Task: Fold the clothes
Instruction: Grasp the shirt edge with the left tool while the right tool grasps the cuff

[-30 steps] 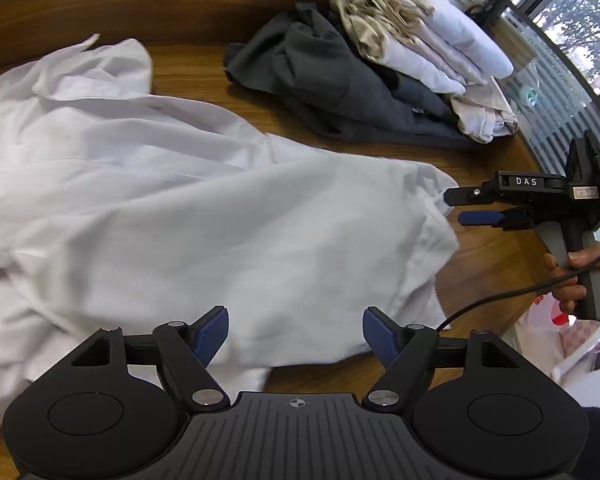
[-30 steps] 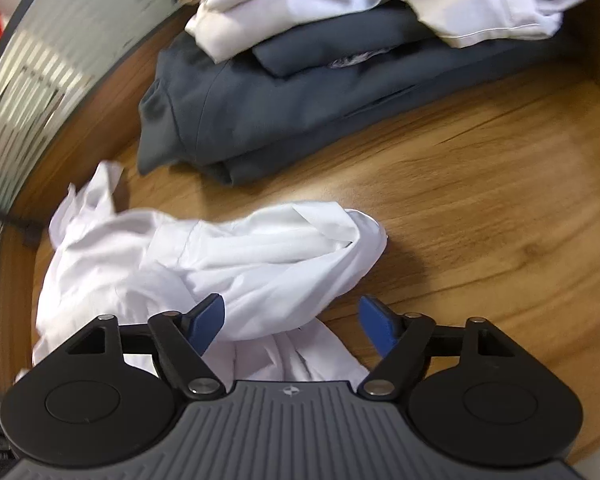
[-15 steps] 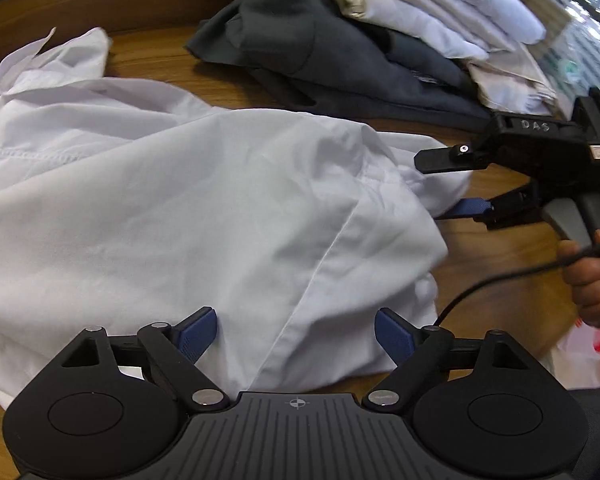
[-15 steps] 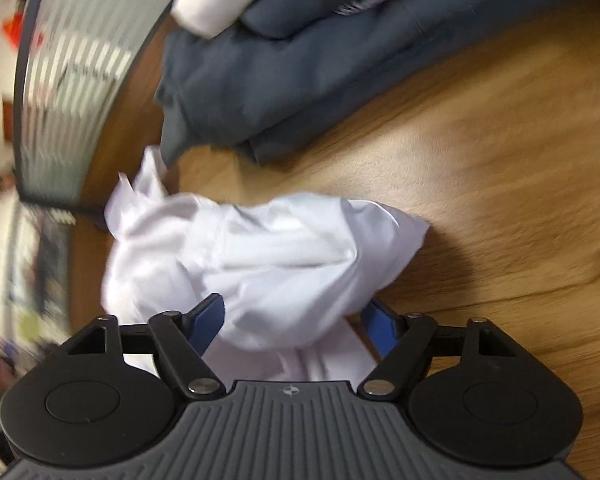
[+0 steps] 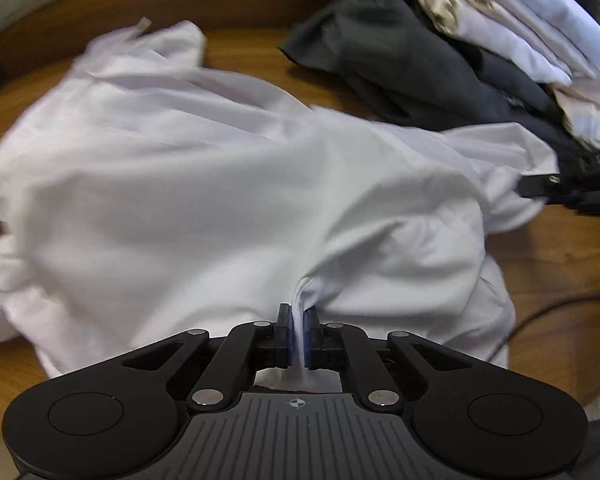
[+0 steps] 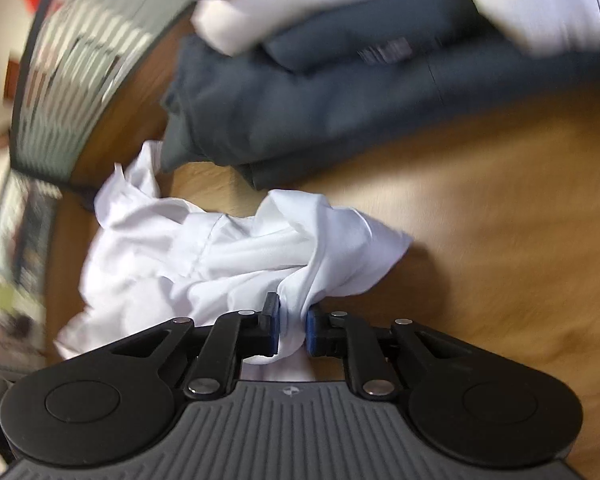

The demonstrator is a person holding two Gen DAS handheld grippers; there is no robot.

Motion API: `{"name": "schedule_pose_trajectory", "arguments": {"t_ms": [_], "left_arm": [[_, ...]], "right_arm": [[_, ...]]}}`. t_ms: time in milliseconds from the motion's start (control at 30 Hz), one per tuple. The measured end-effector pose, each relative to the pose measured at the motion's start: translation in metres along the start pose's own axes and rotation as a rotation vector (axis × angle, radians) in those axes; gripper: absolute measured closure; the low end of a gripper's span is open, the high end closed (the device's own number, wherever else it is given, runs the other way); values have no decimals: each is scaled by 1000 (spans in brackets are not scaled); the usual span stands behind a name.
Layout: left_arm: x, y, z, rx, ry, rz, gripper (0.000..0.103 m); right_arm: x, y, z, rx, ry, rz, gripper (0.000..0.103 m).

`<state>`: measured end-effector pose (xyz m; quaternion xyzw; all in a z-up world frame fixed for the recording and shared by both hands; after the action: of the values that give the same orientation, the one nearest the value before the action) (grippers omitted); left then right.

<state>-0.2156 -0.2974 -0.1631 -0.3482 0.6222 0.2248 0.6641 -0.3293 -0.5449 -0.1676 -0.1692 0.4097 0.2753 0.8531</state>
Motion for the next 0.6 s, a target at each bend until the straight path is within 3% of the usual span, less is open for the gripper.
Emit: {"name": "schedule_pose_trajectory", "arguments": {"t_ms": [133,300,400,467,600], "left_arm": [[-29,-6,29,-36,-26,-61,98],[-62,-9,59,-89,-19,-103,98],[-62,-5,66,-91,-14,-92,97],[-54,0,65,-87,-29,-68,97],[-38,18,62,-78,-31,-28,97]], "right_arm": [[-38,-7,12,-136,170,-96,94],[-104,-10,24,-222,296,-251,97],[-120,-6,21,-241,311,-242,99],[-114,0,12,-249,343,-199,103],[-96,13,-2,-247,365,-111,100]]}}
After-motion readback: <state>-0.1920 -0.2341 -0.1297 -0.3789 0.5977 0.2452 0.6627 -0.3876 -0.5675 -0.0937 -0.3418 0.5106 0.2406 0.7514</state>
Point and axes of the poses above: each gripper's, at about its wrist camera, not at the fingertips, and x roughly the way its jaws point, z to its left, y to its underside, the point moved 10 cm from there along x, roughly the way its jaws point, and after that the axes turned 15 degrees about z, right-handed, at the moved point
